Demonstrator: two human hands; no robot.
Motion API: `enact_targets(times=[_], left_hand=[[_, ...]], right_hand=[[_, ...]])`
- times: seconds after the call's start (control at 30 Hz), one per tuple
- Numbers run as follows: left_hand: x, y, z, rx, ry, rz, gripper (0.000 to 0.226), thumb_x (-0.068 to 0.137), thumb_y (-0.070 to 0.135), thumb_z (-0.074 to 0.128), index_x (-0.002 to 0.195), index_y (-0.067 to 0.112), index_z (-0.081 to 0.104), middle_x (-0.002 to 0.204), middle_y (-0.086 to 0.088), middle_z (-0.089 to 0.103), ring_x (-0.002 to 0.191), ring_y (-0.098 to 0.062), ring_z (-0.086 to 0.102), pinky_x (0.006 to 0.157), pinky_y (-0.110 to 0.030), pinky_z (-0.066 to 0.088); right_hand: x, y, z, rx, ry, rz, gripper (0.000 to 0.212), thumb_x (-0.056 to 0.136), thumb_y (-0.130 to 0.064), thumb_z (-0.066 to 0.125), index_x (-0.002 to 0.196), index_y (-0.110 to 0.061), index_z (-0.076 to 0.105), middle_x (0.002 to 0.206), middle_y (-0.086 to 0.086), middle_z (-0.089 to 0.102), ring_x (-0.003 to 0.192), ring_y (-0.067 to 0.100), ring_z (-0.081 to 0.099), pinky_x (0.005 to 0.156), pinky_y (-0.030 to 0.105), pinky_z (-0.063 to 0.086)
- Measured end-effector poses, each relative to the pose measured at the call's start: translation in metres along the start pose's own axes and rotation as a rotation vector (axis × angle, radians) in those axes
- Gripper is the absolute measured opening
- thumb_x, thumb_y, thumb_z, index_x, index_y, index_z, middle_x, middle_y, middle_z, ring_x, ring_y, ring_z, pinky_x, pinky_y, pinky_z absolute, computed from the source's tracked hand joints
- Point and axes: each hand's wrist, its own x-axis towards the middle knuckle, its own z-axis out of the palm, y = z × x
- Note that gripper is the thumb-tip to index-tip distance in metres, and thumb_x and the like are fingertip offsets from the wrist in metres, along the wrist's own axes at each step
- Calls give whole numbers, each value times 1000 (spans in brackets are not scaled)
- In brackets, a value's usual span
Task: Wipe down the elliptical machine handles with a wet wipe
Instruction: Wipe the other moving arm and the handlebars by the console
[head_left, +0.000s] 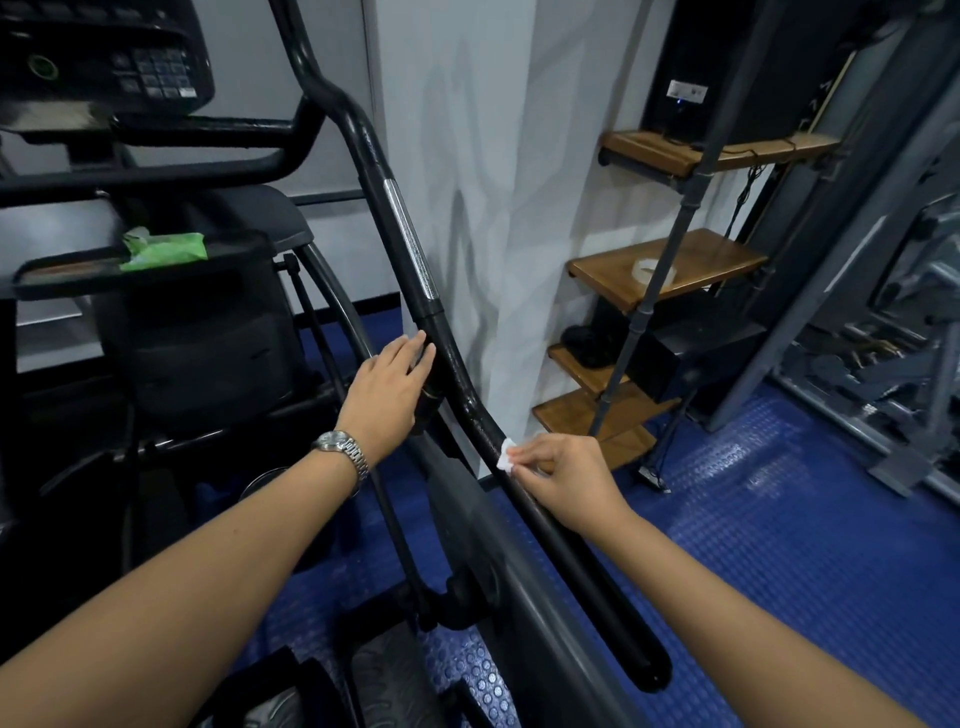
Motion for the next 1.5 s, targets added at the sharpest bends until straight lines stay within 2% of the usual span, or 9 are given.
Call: enact_targets(times=[0.17,0.3,0.5,0.67,0.8,0.93,1.13,1.33,1.5], left_hand=[[1,-1,0,41,-31,-10,74,79,-2,59,146,9,31,155,-10,22,142,-28,20,109,-46,34],[2,0,-1,56,-34,-9,69,80,0,58,144,9,33,156,-9,18,144,-27,17,110,-46,32],[7,12,-5,-8,2,-43,60,82,-3,54,139,1,40,153,-13,25,142,-27,22,109,-44,32],[7,9,-5,27,-4,-39,59,84,1,54,142,4,38,154,-12,22,142,-25,21,109,-43,33],[6,11,-4,29,-18,-29,59,86,2,52,143,3,34,155,-12,19,142,-24,22,108,-40,34],[6,12,-8,27,-20,-40,60,86,1,52,143,2,34,155,-13,19,140,-25,23,106,-40,36],[7,9,-12,56,-50,-23,62,86,2,53,144,4,32,156,-12,18,139,-24,24,102,-37,38],[7,11,-15,84,-73,-29,64,86,3,53,145,4,29,156,-12,15,138,-24,25,98,-36,41],[9,6,-17,134,-93,-3,66,86,8,55,146,6,26,157,-10,13,140,-24,22,100,-36,41]], right_hand=[[15,-2,10,4,10,7,12,79,-13,73,90,-12,77,92,-4,73,86,3,66,84,25,53],[12,0,6,-51,-24,8,8,79,-18,72,85,-15,77,82,-4,71,78,8,66,75,33,55],[37,-12,14,-41,-26,1,11,82,-16,70,91,-13,76,89,-1,72,84,10,65,83,31,52],[13,-5,1,-75,-60,20,8,81,-17,71,85,-14,77,78,-7,69,74,1,62,76,26,52],[19,-7,-1,-48,-50,59,8,81,-18,71,83,-16,78,78,-7,71,76,0,64,78,23,51],[40,-18,12,-45,-44,32,11,83,-17,68,90,-14,77,90,-2,73,84,7,64,83,23,50],[17,-8,0,-118,-85,-10,9,80,-14,70,84,-14,78,80,-5,70,75,6,64,74,27,52],[54,-19,18,-126,-80,-47,10,82,-14,69,86,-12,77,90,0,72,86,13,66,85,32,51],[27,-10,2,-197,-164,-169,12,79,-10,69,87,-12,77,90,-1,73,83,9,67,81,29,55]])
